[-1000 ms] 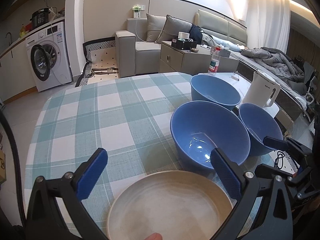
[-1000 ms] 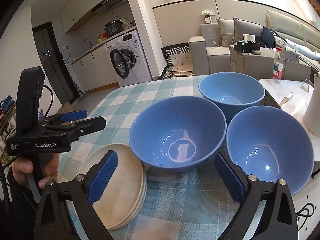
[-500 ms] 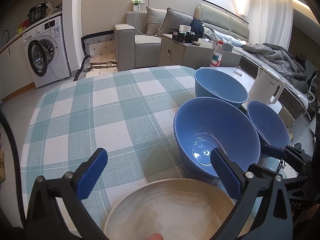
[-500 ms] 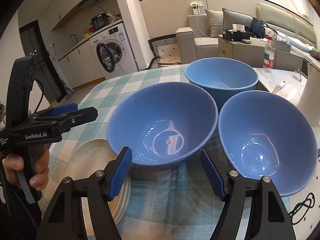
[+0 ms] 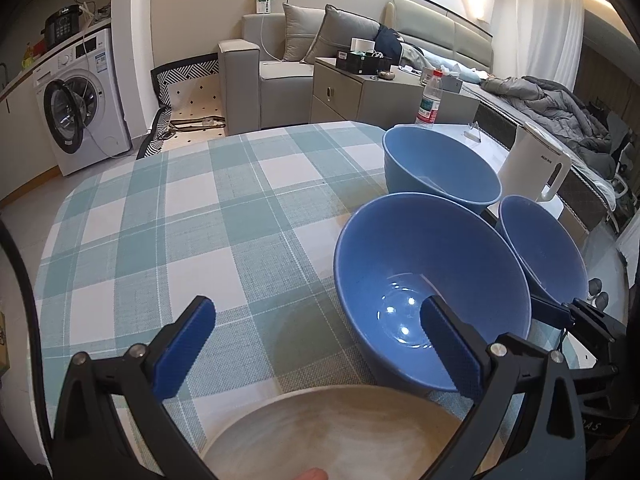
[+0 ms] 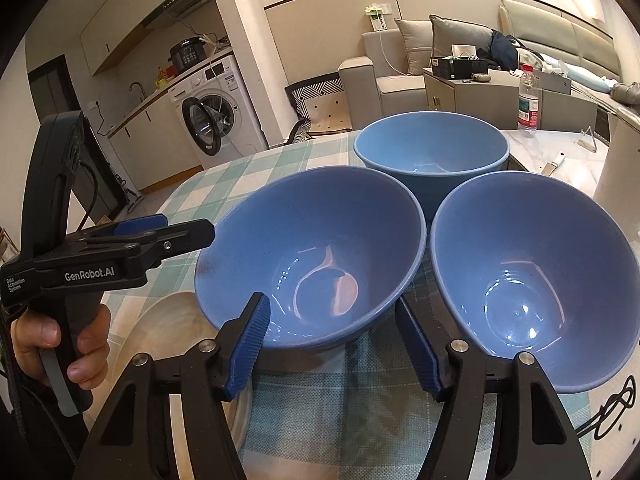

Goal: Organize plates and bowls
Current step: 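Close the left tool on the bowl rim while the right tool grips the opposite rim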

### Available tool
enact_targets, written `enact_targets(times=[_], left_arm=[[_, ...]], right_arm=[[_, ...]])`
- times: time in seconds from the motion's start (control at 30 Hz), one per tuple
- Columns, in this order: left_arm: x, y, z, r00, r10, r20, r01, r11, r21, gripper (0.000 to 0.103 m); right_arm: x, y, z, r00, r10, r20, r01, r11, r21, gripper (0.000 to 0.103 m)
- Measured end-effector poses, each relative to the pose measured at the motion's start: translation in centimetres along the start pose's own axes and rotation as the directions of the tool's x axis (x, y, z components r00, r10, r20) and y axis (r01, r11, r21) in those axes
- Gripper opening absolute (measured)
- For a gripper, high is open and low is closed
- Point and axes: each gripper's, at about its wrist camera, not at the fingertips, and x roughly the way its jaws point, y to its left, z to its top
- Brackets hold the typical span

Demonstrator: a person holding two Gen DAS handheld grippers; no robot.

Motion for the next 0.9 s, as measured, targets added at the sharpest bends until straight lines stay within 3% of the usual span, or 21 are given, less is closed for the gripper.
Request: enact_targets(times=[0.13,0.2,0.3,0.57,0.9], left_arm=[[0.6,-0.2,0.2,1.0,-0.007,-0.011,0.007,1.0,0.009,0.101],[0.9,-0.3,0.4,1.0,-0.008,-0.016,0.008,1.0,0.016,0.093],[1.5,-0.3,0.4,0.999,-0.002,-0.034,0.003,1.0,0.018,0.089],[2.7,-0.2,0.2,0.997,-0.017,-0.08,0.018,1.0,0.009,0.056],[3.3,-1.2,-0.3,0.993,-0.059,-0.102,0.063,0.997,0.034,0.03]], right_arm=[[0.2,0.4,-0.3,1.0,-0.025,0.005,0.025,1.0,0.0,0.067],[0.3,0.4,-0.2,1.0,-0.022,0.008,0.022,1.0,0.011,0.067],[0.5,0.5,-0.3,0.999,-0.029,0.014,0.029,0.999,0.013,0.067],[0.6,0.7,-0.5,0.999,-0.041,0.031,0.04,0.999,0.018,0.067],[0.5,0.7,-0.5,0.998,-0.043,0.039,0.043,0.999,0.01,0.066]])
